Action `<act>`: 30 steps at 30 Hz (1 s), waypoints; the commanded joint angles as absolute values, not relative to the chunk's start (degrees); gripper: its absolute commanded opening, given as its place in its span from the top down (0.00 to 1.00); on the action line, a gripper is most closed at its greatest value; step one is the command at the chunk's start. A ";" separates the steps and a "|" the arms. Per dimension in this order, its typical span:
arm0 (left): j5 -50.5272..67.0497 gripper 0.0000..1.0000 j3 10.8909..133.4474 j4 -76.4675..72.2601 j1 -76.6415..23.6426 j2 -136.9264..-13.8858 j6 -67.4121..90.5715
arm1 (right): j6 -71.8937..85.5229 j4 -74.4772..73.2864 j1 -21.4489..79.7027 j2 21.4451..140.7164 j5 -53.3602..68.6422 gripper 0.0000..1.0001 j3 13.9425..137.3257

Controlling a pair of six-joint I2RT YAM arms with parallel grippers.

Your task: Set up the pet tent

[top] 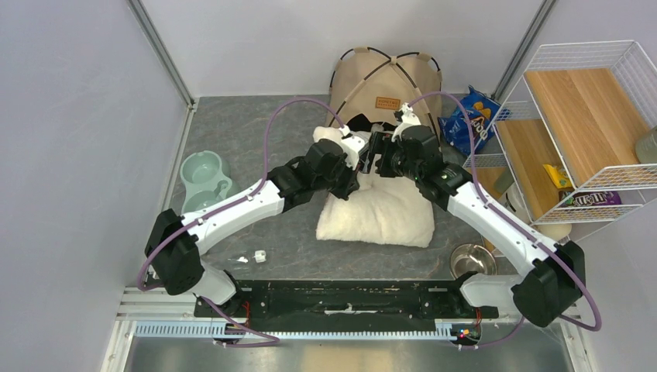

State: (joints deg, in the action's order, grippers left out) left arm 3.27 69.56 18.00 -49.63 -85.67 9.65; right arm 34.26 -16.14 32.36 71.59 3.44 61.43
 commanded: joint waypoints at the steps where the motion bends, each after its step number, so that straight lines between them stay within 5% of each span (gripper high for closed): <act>1: 2.72 0.98 68.67 12.57 -49.91 -82.67 7.18 | 35.57 -8.58 31.80 74.83 9.17 0.15 62.02; 5: 2.62 0.98 67.66 11.04 -49.90 -81.59 7.38 | 37.56 -5.28 31.15 76.89 14.08 0.27 59.73; 15: 1.53 0.98 66.54 9.84 -49.83 -80.69 8.17 | 41.48 -1.98 30.50 78.40 14.18 1.00 56.76; 18: 0.43 0.89 66.13 9.67 -49.58 -79.88 8.41 | 42.39 -3.57 30.30 77.39 10.29 1.00 56.54; 24: -3.41 0.48 65.31 9.90 -48.81 -76.47 7.49 | 44.60 -1.85 29.26 74.50 8.60 1.00 54.27; 30: -5.87 0.37 67.56 9.44 -45.57 -73.01 7.38 | 44.70 -0.96 29.28 74.94 11.20 1.00 54.01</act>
